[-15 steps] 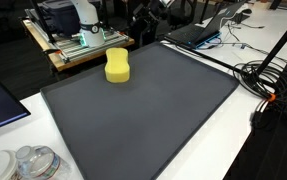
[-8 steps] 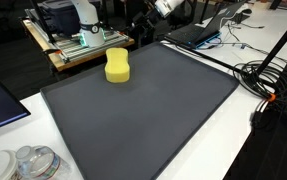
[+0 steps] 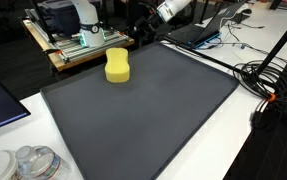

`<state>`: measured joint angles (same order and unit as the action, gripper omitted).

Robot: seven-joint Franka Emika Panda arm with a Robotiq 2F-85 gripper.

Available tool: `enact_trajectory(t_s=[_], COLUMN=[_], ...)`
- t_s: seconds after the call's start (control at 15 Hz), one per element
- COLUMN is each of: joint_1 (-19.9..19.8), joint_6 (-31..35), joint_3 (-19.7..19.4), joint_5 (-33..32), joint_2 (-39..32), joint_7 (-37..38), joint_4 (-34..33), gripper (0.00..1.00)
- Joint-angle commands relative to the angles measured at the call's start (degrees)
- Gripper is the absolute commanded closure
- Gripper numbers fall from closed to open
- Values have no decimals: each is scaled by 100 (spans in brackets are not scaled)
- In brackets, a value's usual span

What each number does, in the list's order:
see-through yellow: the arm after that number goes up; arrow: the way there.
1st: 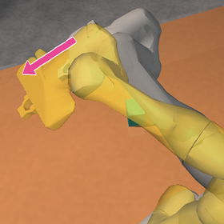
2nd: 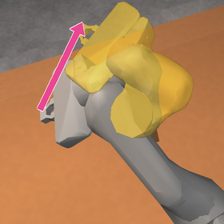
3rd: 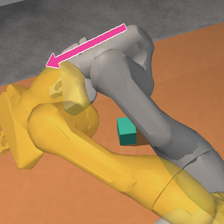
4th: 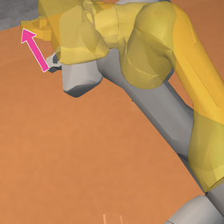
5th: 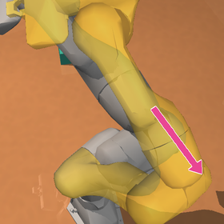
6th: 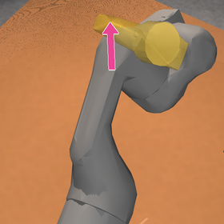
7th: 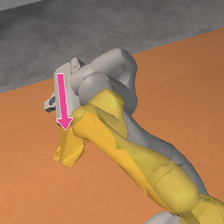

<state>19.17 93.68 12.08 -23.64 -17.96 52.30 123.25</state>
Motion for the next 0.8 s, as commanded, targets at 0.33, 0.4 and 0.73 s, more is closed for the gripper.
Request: enact_trajectory(t_s=[0.33, 0.4, 0.73], joint_1=[-105, -145, -437], joint_6=[-561, -566, -487], joint_3=[-344, -384, -594], joint_5=[74, 121, 449], joint_2=[-430, -500, -782], joint_7=[-385, -509, -1239], joint_4=[-1511, -1692, -2488], gripper=[0, 0, 0])
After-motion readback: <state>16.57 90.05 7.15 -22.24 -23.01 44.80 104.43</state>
